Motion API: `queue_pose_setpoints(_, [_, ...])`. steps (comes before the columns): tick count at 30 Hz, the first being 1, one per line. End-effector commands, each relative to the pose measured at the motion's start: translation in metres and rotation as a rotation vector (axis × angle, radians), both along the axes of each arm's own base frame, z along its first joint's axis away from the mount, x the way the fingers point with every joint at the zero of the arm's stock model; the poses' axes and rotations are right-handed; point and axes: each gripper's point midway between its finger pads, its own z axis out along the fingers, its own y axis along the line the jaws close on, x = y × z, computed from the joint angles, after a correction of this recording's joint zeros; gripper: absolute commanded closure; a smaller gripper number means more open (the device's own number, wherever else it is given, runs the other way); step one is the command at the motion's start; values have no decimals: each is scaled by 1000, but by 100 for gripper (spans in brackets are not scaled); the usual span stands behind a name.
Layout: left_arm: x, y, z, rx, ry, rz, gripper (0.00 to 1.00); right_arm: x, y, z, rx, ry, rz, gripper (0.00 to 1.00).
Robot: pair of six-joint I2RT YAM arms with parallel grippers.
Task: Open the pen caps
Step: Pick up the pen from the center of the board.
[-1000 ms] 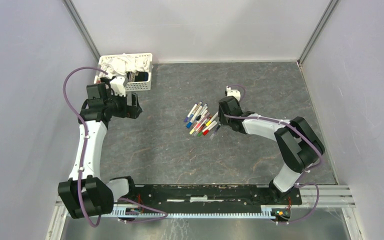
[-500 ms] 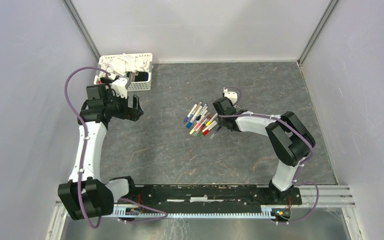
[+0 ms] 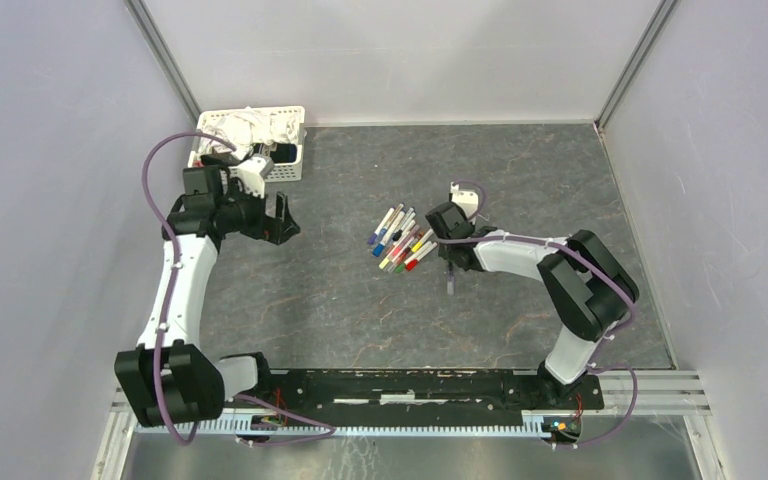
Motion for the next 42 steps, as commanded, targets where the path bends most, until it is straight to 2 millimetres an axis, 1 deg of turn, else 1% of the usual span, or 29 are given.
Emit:
queue_pose_setpoints(1, [5,-32,-1,-8,7,-88,0,-9,-6,17,21,-27,-33,100])
queue_pose_setpoints(3, [0,-48,-13,62,35,-139,0,-10,-5,28,53,-47,-33,100])
queue_pose_setpoints(4, [-3,-53,-16,85,45,-155,0,-11,-2,33,73,-55,-27,100])
queue_pose_setpoints(7, [-12,-73,-14,53,87,-216,0,-13,7,57,134,-102,-13,100])
queue_pose_setpoints(10, [-17,-91,-6,-9,116,-263,0,-19,19,82,205,-156,1,100])
queue_pose_setpoints(12, [-18,-100,1,-34,124,-281,0,-23,26,102,263,-205,8,100])
queue_pose_setpoints(15, [-18,-112,17,-72,103,-307,0,-28,39,129,366,-277,21,100])
queue_pose_setpoints(19, [-24,-129,32,-143,82,-329,0,-34,56,164,488,-369,22,100])
queue_pose_setpoints(22, [-34,-141,37,-176,78,-359,0,-36,69,190,575,-434,12,100])
queue_pose_setpoints(25, [-48,-154,42,-206,79,-408,0,-40,77,208,651,-479,-8,100])
queue_pose_setpoints(27, [-55,-159,46,-222,72,-430,0,-41,79,219,689,-508,-28,100])
queue_pose_setpoints(31, [-68,-176,53,-267,59,-477,0,-42,91,241,782,-546,-36,100])
queue_pose_setpoints(34, [-70,-186,51,-296,75,-490,0,-42,99,254,828,-566,-29,100])
queue_pose_setpoints(38, [-76,-202,45,-316,118,-521,0,-41,104,262,853,-582,-36,100])
queue_pose_setpoints(42, [-82,-214,36,-302,153,-556,0,-40,106,262,872,-581,-42,100])
